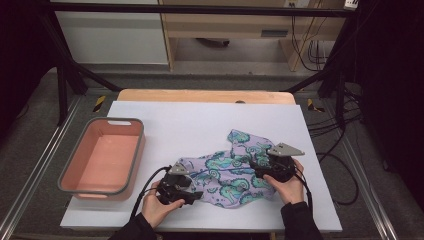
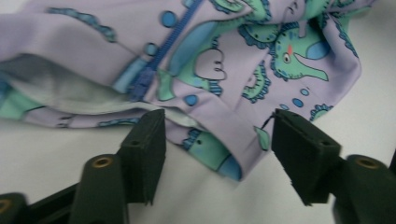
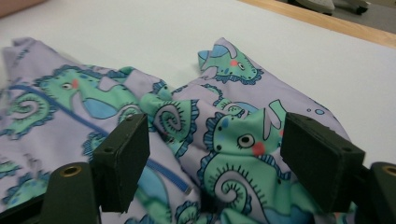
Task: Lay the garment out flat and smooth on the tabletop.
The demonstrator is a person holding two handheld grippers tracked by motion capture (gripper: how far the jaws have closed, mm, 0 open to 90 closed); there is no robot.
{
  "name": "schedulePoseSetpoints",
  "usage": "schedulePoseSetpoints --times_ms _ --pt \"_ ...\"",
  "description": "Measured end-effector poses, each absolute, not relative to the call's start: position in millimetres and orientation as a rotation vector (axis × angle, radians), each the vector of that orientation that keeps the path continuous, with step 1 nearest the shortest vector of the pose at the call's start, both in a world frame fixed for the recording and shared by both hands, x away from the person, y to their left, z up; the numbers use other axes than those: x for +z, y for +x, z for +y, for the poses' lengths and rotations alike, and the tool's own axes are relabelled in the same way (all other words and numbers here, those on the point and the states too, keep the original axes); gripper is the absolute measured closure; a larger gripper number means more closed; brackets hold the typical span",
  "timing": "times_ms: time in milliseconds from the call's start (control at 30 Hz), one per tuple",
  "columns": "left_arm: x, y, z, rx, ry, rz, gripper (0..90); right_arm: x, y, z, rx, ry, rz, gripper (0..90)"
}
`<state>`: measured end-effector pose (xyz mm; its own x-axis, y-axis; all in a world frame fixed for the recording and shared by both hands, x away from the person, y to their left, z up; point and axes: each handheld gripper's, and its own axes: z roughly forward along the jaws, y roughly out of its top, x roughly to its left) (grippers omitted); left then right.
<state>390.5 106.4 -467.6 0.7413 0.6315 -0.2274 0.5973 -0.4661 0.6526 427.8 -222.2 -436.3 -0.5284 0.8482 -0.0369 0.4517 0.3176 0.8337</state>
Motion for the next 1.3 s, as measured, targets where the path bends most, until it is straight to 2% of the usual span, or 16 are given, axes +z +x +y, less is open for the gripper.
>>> schedulePoseSetpoints --times_ms 100,133,233,267,333,367,600,867,1067,1200,1300 --pt "-471.1 386.4 100.8 0.076 2.203 0.907 49.1 -444.2 439.1 -217.5 1.057 1.165 2.129 27.1" --pt "-470.9 385.4 99.8 0.092 2.208 0.901 50.5 -447.0 441.9 -216.5 1.035 1.171 2.136 32.6" --pt "-471.9 385.1 99.7 0.079 2.211 0.895 65.6 -452.6 445.4 -215.3 0.966 1.139 2.164 57.9" --pt "-472.2 384.9 99.8 0.086 2.218 0.895 72.7 -452.8 445.2 -215.6 0.95 1.134 2.178 69.3" --pt "-471.5 383.5 99.8 0.119 2.242 0.889 81.9 -451.3 444.2 -217.8 0.955 1.143 2.186 79.1" --pt "-470.9 383.1 100.3 0.125 2.252 0.883 86.5 -449.7 443.5 -219.3 0.96 1.146 2.178 80.5" --pt "-458.7 385.0 113.2 0.124 2.267 0.846 89.5 -429.7 435.5 -239.2 0.981 1.169 2.058 82.1" --pt "-437.9 392.3 161.4 0.188 2.198 0.909 89.7 -408.1 418.7 -282.8 0.985 1.224 1.949 82.0" --pt "-438.6 393.6 171.8 0.193 2.174 0.942 89.6 -425.3 402.9 -305.2 0.902 1.268 2.0 81.2" --pt "-442.1 394.4 169.3 0.185 2.186 0.938 89.5 -447.2 399.0 -311.3 0.867 1.312 2.054 74.7" --pt "-443.9 395.6 169.8 0.172 2.179 0.946 89.5 -446.2 398.6 -306.6 0.922 1.278 2.06 60.8"
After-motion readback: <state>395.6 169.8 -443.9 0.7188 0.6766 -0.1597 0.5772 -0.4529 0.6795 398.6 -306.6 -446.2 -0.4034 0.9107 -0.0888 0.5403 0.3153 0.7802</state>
